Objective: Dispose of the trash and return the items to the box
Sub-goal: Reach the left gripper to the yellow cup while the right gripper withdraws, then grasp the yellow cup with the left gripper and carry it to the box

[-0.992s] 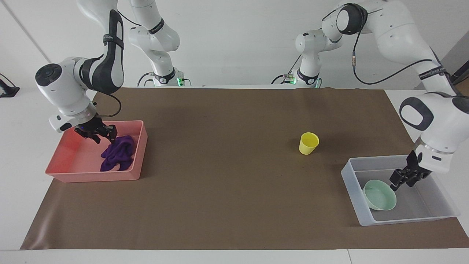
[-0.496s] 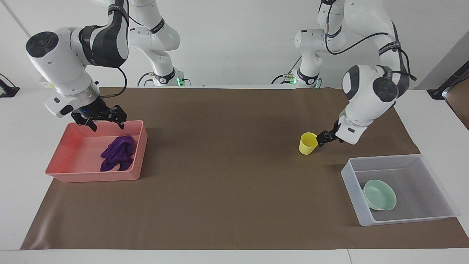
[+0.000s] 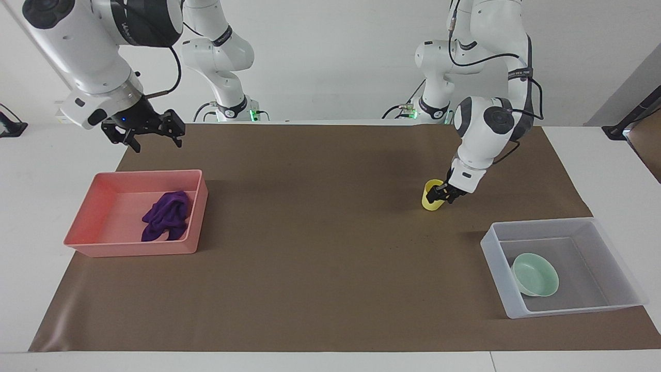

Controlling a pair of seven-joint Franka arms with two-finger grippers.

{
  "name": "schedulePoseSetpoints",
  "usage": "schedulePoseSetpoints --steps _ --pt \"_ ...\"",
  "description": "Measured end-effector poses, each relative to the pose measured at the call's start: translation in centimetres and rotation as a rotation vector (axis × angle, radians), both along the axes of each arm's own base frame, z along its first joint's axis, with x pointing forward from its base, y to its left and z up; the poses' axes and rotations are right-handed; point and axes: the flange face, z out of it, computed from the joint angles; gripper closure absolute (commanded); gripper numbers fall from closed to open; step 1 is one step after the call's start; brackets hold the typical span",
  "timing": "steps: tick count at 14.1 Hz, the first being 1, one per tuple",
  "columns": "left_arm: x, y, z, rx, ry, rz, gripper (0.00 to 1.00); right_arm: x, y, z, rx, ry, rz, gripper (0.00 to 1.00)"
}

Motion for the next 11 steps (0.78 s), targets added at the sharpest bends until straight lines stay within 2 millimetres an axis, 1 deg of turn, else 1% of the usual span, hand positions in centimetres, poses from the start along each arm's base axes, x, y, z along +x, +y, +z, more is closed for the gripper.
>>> schedulePoseSetpoints --steps 2,4,9,11 --pt "-0.1 0.1 -0.2 0.001 0.004 0.002 1.00 -1.6 -0.1 1.5 0.002 0.015 -0.002 0.00" --pt "-0.1 0.2 -0.2 0.002 0.005 0.006 1.00 -2.8 -0.3 2.0 0.003 0.034 -0.006 0.00" --pt "0.0 0.1 -0.1 0.001 0.003 0.009 1.00 -3.1 -0.2 0.7 0.005 0.067 -0.005 0.00" --pt "0.4 -0.1 0.7 -0.001 -0.002 0.019 1.00 -3.1 0.0 0.6 0.004 0.069 -0.002 0.00"
